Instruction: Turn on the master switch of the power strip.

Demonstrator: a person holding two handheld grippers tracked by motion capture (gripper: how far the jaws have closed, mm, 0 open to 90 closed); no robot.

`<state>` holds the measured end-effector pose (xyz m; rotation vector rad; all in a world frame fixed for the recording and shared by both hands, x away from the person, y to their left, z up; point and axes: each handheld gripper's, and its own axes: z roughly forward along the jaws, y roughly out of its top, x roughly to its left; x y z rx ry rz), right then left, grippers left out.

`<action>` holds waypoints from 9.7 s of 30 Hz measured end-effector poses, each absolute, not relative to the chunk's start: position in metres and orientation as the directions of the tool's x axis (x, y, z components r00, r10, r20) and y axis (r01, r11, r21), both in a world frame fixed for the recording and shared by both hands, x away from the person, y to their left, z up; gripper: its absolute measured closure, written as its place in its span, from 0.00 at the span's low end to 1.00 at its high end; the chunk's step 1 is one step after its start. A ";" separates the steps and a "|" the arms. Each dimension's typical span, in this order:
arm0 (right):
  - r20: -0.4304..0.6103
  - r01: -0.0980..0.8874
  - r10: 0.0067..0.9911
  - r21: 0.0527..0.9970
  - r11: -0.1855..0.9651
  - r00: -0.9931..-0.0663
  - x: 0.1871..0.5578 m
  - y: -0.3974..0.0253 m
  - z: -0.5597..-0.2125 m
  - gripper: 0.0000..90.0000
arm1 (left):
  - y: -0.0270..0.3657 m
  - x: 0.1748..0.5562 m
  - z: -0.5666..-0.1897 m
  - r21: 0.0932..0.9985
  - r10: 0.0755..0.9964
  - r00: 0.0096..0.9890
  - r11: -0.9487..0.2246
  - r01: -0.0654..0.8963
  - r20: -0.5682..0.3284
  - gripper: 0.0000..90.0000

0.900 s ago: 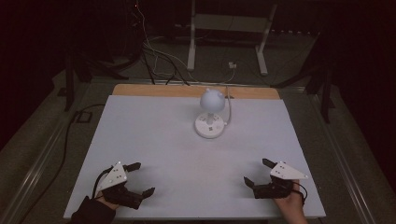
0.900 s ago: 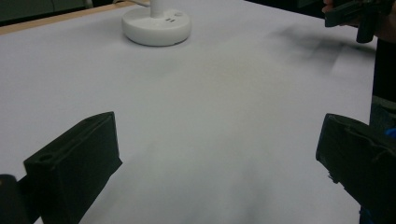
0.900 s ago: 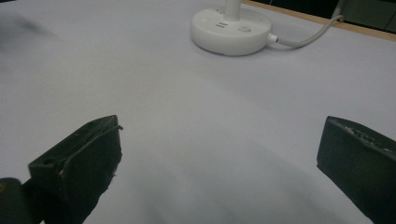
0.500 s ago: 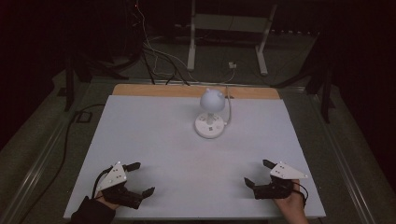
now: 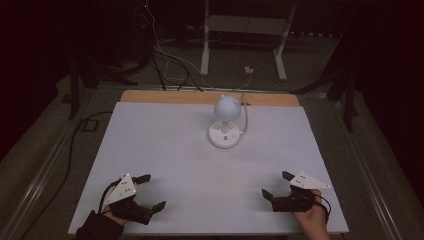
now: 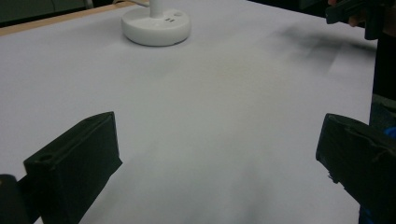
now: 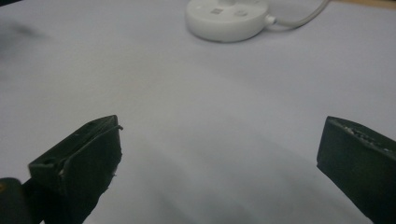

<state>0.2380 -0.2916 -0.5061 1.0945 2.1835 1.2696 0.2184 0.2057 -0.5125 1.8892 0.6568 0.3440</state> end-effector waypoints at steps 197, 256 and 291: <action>-0.027 0.351 0.627 0.809 0.472 -0.779 0.443 -0.208 -0.501 0.98 | 0.206 0.215 -0.510 0.920 0.586 0.809 -0.286 0.269 -0.054 0.00; -0.169 0.362 0.635 0.700 0.616 -0.754 0.439 -0.185 -0.503 1.00 | 0.204 0.215 -0.509 0.919 0.585 0.810 -0.294 0.263 -0.045 0.00; -0.131 0.362 0.662 0.751 0.552 -0.738 0.437 -0.186 -0.495 1.00 | 0.206 0.215 -0.509 0.921 0.590 0.806 -0.286 0.265 -0.049 0.00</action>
